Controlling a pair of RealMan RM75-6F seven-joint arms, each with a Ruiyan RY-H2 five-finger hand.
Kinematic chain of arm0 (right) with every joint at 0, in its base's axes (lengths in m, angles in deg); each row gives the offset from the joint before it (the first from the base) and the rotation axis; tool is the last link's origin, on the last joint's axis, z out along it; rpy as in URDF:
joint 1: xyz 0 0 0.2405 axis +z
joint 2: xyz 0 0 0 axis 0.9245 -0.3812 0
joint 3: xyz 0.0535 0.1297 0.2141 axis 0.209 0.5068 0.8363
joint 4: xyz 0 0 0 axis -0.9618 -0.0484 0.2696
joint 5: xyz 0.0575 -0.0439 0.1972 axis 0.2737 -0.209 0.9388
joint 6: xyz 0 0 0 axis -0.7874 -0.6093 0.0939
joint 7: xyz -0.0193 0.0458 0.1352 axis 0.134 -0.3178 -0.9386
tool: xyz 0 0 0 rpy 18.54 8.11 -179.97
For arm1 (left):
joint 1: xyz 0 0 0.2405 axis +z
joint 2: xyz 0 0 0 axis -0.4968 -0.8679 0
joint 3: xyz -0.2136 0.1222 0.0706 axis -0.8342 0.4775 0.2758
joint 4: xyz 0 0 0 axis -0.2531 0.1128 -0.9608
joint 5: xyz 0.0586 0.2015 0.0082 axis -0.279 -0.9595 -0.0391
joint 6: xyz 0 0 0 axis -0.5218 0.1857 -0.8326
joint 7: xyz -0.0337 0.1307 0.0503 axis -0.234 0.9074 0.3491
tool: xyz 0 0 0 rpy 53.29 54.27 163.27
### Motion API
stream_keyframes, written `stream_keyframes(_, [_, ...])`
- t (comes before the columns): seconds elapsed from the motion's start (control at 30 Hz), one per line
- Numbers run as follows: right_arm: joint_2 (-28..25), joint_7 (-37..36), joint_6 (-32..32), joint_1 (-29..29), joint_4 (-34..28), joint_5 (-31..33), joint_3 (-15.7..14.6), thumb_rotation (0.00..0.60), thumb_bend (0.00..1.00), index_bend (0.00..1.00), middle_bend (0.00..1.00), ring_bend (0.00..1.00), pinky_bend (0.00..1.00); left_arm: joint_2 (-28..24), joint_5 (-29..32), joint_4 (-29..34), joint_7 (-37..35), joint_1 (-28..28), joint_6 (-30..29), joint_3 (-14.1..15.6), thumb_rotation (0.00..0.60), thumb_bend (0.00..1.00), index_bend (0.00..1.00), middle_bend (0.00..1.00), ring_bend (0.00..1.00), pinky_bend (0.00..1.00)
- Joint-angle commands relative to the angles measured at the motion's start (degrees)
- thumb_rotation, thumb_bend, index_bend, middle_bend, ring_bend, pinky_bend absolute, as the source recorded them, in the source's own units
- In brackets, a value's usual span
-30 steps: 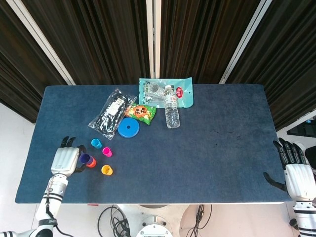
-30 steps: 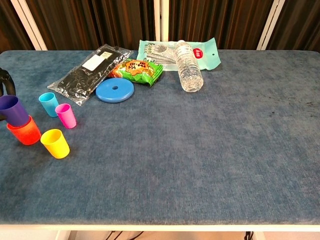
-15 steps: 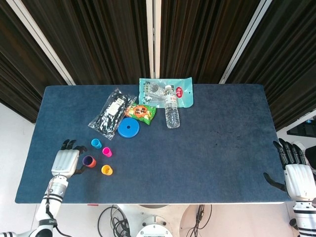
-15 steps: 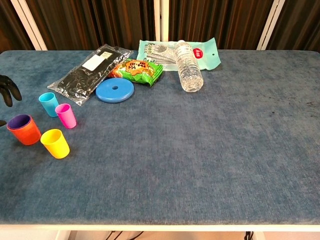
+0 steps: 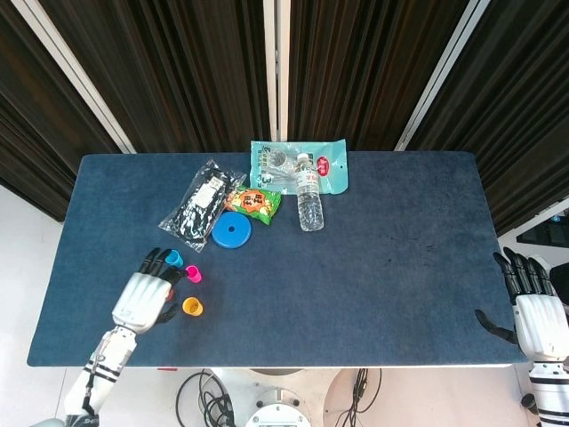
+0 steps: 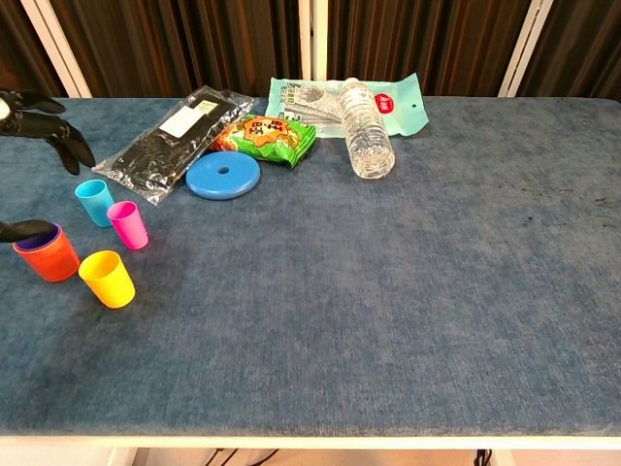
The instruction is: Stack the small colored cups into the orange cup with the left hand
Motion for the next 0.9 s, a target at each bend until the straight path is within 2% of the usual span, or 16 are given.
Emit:
stream_keyframes(0.03, [0.0, -0.1, 0.1, -0.1, 0.0, -0.1, -0.1, 0.6, 0.14, 0.0, 0.0, 0.0, 0.0, 2.6, -6.3, -3.9, 1.0, 0.0, 1.9, 3.4, 0.6, 0.25, 0.3, 0.33, 0.01, 0.0])
stream_keyframes(0.43, [-0.2, -1.3, 0.4, -0.5, 0.8, -0.2, -0.3, 0.6, 0.14, 0.0, 0.0, 0.0, 0.0, 7.9, -2.9, -11.9, 1.0, 0.4, 5.3, 1.1, 0.6, 0.25, 0.3, 0.32, 0.01, 0.0])
stream_keyframes(0.7, [-0.1, -1.5, -0.2, -0.3, 1.0, 0.3, -0.3, 0.6, 0.15, 0.0, 0.0, 0.0, 0.0, 8.5, -2.0, -13.6, -0.5, 0.6, 6.4, 0.4, 0.6, 0.25, 0.32, 0.33, 0.01, 0.0])
stream_keyframes(0.9, [0.1, -1.1, -0.3, -0.4, 0.8, 0.7, -0.2, 0.6, 0.15, 0.0, 0.0, 0.0, 0.0, 9.1, -3.4, -15.2, -2.0, 0.5, 6.7, 0.2, 0.6, 0.25, 0.37, 0.38, 0.01, 0.0])
